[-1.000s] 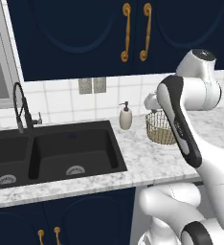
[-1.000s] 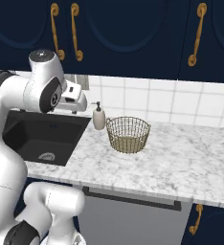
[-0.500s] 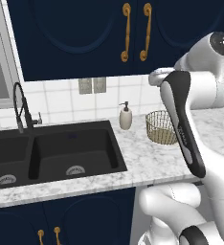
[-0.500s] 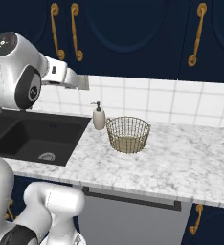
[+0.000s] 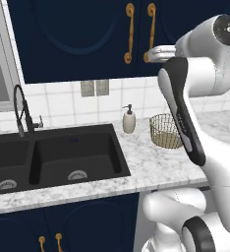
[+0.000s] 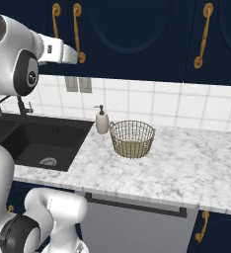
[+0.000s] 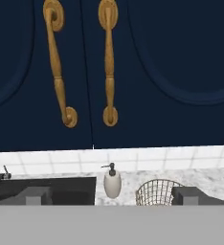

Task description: Open the cabinet, pick up the bread from the cabinet and place it in the basket. Then move the basket to the dining counter.

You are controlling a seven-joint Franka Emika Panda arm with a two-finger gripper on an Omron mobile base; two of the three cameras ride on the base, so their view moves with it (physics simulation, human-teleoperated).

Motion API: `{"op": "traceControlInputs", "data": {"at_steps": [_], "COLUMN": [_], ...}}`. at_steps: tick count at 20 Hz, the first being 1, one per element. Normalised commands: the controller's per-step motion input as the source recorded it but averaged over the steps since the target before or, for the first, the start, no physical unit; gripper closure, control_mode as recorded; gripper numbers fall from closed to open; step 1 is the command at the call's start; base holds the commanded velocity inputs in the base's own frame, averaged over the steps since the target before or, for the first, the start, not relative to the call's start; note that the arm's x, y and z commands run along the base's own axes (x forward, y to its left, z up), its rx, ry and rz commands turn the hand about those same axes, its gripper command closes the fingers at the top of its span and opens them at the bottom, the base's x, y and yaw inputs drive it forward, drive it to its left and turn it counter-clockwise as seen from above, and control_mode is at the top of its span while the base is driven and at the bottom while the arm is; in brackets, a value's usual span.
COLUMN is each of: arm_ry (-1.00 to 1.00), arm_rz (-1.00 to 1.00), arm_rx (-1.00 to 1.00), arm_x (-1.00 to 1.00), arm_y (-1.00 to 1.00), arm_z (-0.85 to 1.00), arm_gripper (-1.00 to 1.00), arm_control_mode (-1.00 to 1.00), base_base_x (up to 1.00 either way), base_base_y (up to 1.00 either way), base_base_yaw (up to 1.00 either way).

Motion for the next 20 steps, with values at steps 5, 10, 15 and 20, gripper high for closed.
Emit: {"op": "traceControlInputs", "data": {"at_steps": [5, 10, 15, 20], "arm_ry": [0.0, 0.0, 0.0, 0.0], "arm_rz": [-0.01, 0.0, 0.0, 0.0], "arm_rx": [-0.01, 0.0, 0.0, 0.0], "arm_x": [0.5, 0.66, 0.66, 0.65], "arm_y": [0.01, -0.01, 0.0, 0.0], "arm_z": [0.27, 0.0, -0.02, -0.11], "arm_gripper": [-1.0, -1.0, -1.0, -1.0], "arm_control_mode": [-1.0, -1.0, -1.0, -1.0], "base_base_x": [0.0, 0.0, 0.0, 0.0], "base_base_y": [0.0, 0.0, 0.0, 0.0], "base_base_yaw": [0.0, 0.0, 0.0, 0.0]}}
